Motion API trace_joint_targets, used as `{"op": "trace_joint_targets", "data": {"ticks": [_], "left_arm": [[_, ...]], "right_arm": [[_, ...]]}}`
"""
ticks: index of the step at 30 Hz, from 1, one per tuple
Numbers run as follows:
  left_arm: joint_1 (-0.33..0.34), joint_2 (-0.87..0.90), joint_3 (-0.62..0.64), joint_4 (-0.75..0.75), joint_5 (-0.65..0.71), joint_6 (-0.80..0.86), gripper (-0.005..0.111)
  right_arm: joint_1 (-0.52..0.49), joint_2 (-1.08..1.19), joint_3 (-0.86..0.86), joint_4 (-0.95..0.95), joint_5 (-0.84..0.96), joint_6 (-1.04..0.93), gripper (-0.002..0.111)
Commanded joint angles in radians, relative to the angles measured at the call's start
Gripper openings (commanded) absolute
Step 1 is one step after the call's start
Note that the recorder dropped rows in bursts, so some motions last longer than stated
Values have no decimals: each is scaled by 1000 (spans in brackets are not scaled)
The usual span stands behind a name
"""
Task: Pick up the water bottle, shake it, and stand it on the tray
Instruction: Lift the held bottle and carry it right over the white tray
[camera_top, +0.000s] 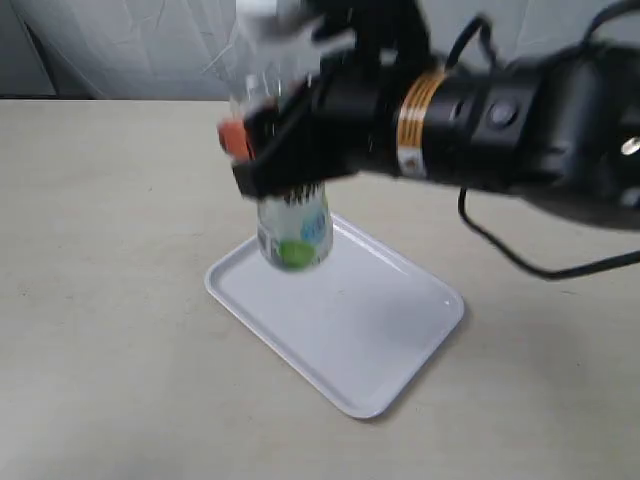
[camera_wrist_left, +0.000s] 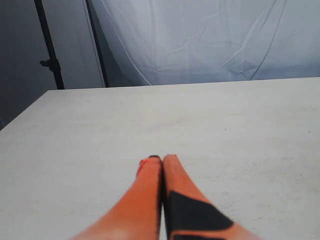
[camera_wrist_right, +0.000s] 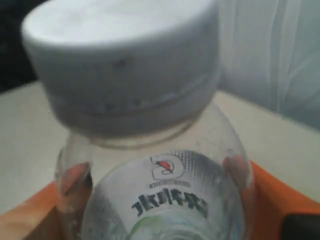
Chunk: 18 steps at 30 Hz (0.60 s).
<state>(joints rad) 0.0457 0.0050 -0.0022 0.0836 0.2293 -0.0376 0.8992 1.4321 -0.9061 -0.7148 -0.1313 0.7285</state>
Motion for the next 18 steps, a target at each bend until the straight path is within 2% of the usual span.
{"op": "trace_joint_targets", "data": {"ticks": [1,5,8,11,14,18], "left_arm": [[1,-5,2,1,-4,-6,0],[1,-5,2,1,-4,-8,0],[1,-5,2,1,-4,-8,0],[1,-5,2,1,-4,-8,0],[1,-5,2,1,-4,-8,0],[1,-5,2,1,-4,-8,0]], "right_arm": [[-2,23,28,3,-21,11,-1],[-2,-116,-47,-18,-158,-13,-1],[-2,-196,-95,-18,-180,-29,-1],[-2,-200,-78,-20,-45,-50,-1],[-2,-108,8,-11,77,-37,-1],[-2,1,96,11,100,-37,-1]]}}
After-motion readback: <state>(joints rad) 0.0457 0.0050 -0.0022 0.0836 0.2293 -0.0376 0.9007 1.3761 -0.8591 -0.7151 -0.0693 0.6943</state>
